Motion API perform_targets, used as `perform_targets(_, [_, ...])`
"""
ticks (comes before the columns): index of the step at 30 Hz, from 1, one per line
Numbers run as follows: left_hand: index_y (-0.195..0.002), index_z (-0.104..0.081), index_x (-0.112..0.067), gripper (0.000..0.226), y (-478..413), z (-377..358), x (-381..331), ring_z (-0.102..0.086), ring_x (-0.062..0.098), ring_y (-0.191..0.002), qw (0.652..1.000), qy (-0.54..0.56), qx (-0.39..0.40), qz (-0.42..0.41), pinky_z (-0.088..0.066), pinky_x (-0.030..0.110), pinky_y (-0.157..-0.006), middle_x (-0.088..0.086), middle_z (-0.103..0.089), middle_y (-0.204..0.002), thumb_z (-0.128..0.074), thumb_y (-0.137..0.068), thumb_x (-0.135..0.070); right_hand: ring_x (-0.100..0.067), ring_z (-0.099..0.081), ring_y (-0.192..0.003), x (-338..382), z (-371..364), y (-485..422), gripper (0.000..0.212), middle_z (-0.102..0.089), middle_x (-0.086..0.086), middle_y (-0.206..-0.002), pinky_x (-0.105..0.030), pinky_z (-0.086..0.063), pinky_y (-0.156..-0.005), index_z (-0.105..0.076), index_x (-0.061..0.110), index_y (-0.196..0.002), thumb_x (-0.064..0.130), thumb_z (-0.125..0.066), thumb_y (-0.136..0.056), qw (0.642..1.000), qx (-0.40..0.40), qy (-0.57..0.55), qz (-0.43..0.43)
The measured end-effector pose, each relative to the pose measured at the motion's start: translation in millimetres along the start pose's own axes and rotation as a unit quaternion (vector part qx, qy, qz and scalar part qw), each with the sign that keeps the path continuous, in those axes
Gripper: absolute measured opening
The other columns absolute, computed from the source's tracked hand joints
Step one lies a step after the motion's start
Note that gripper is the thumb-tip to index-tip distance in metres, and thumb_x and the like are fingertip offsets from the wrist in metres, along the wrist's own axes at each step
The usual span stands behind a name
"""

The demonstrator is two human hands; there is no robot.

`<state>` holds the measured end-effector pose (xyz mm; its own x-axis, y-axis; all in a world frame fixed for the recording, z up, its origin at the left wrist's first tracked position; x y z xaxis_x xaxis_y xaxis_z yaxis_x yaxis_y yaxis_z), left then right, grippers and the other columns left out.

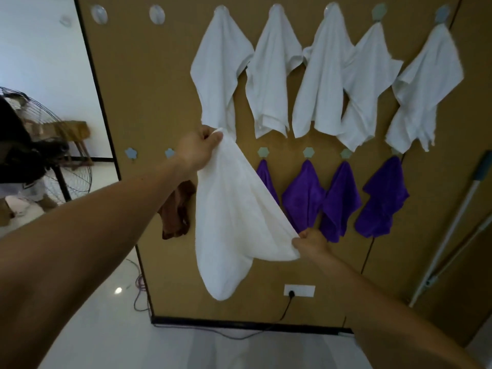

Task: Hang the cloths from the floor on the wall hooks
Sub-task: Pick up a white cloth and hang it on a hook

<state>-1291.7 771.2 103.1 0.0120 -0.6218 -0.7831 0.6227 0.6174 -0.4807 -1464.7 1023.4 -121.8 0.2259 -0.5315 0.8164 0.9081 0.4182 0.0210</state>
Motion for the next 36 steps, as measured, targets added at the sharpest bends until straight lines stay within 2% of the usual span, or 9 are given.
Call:
perform_targets(5, [-0.077,-0.055,-0.023,0.023,-8.1,34.8,28.5,-0.05,0.007,-0.067,0.993,-0.016,-0.117,0.029,-0.036,0.025,-0.057,-0.009,-0.053,-0.072,-0.052,-0.094,-0.038,-0.021,-0.052,-0.05,-2.4,8.2,-9.4,0.009,-0.06,-0.013,-0.068,-0.025,-0.038,-0.044,-0.055,0.007,-0.077,0.012,-0.06,-0.083,0.996,0.033,-0.06,-0.054])
perform_targets(9, [-0.101,-0.061,-0.014,0.028,-8.2,58.7,68.4,-0.054,0.022,-0.083,0.982,-0.047,-0.157,0.097,-0.041,0.034,-0.073,0.001,-0.058,-0.086,-0.049,-0.095,-0.039,-0.019,-0.059,-0.052,39.5,25.2,-3.1,0.031,-0.061,-0.012,-0.086,-0.024,-0.044,-0.042,-0.051,0.018,-0.108,-0.003,-0.06,-0.087,0.986,0.054,-0.118,0.104])
perform_targets(14, [-0.108,-0.062,-0.009,0.034,-3.0,76.9,94.8,-0.054,0.026,-0.085,0.976,-0.047,-0.175,0.125,-0.04,0.034,-0.073,0.007,-0.059,-0.094,-0.048,-0.096,-0.038,-0.013,-0.066,-0.058,80.8,30.0,18.8,0.036,-0.065,-0.009,-0.08,-0.026,-0.053,-0.057,-0.049,0.026,-0.118,-0.001,-0.046,-0.094,0.947,0.074,0.064,0.306])
perform_targets(18, [-0.1,-0.064,-0.007,0.034,1.6,86.6,99.9,-0.051,0.021,-0.069,0.971,-0.081,-0.186,0.125,-0.036,0.027,-0.061,0.003,-0.056,-0.078,-0.047,-0.094,-0.036,-0.015,-0.063,-0.06,82.1,18.0,20.2,0.03,-0.069,-0.012,-0.083,-0.019,-0.05,-0.057,-0.068,0.014,-0.108,-0.002,-0.046,-0.095,0.941,0.104,0.1,0.307])
perform_targets(21, [-0.103,-0.063,-0.007,0.036,2.9,85.2,105.4,-0.052,0.023,-0.076,0.973,-0.087,-0.172,0.13,-0.037,0.03,-0.065,0.007,-0.058,-0.086,-0.046,-0.094,-0.038,0.008,-0.06,-0.066,80.5,11.3,17.0,0.023,-0.065,0.011,-0.082,-0.008,-0.044,-0.062,-0.073,0.006,-0.098,0.001,-0.051,-0.094,0.948,0.111,0.104,0.281])
perform_targets(24, [-0.102,-0.062,-0.008,0.032,3.9,87.4,110.6,-0.05,0.022,-0.077,0.972,-0.086,-0.172,0.132,-0.036,0.031,-0.067,0.004,-0.056,-0.085,-0.045,-0.095,-0.035,0.002,-0.055,-0.06,82.8,14.3,16.6,0.028,-0.058,0.011,-0.064,-0.027,-0.043,-0.064,-0.066,0.008,-0.067,0.005,-0.054,-0.093,0.945,0.101,0.105,0.292])
perform_targets(27, [-0.093,-0.061,-0.009,0.028,5.2,95.9,118.7,-0.048,0.022,-0.077,0.969,-0.092,-0.186,0.133,-0.035,0.029,-0.067,0.004,-0.054,-0.08,-0.045,-0.096,-0.032,-0.011,-0.051,-0.062,91.5,22.5,22.3,0.032,-0.057,-0.003,-0.066,-0.039,-0.043,-0.062,-0.059,0.004,-0.067,0.027,-0.067,-0.088,0.936,0.063,0.125,0.324])
perform_targets(32, [-0.09,-0.057,-0.008,0.027,8.2,100.8,137.4,-0.047,0.023,-0.079,0.972,-0.072,-0.173,0.145,-0.033,0.028,-0.059,-0.002,-0.046,-0.069,-0.044,-0.097,-0.03,-0.027,-0.06,-0.07,113.6,38.9,28.1,0.033,-0.065,-0.021,-0.081,-0.046,-0.051,-0.064,-0.055,-0.001,-0.08,0.026,-0.073,-0.084,0.958,-0.042,-0.09,0.268])
perform_targets(36, [-0.089,-0.05,-0.013,0.023,12.5,99.9,152.1,-0.045,0.022,-0.079,0.967,-0.049,-0.184,0.166,-0.034,0.031,-0.068,-0.002,-0.045,-0.072,-0.041,-0.099,-0.032,-0.016,-0.068,-0.075,131.9,43.3,24.7,0.03,-0.072,-0.002,-0.083,-0.027,-0.057,-0.06,-0.054,0.007,-0.103,0.019,-0.074,-0.084,0.944,-0.073,-0.235,0.22])
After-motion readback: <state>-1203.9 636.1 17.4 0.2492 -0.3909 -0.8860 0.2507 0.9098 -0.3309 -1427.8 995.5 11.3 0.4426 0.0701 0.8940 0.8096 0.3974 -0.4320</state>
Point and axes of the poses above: each hand's wrist, its own y-axis away from the middle knuckle, its own z-axis out of the back of the hand, x = y × z, the point moved 6 cm from there along -y, towards the middle knuckle
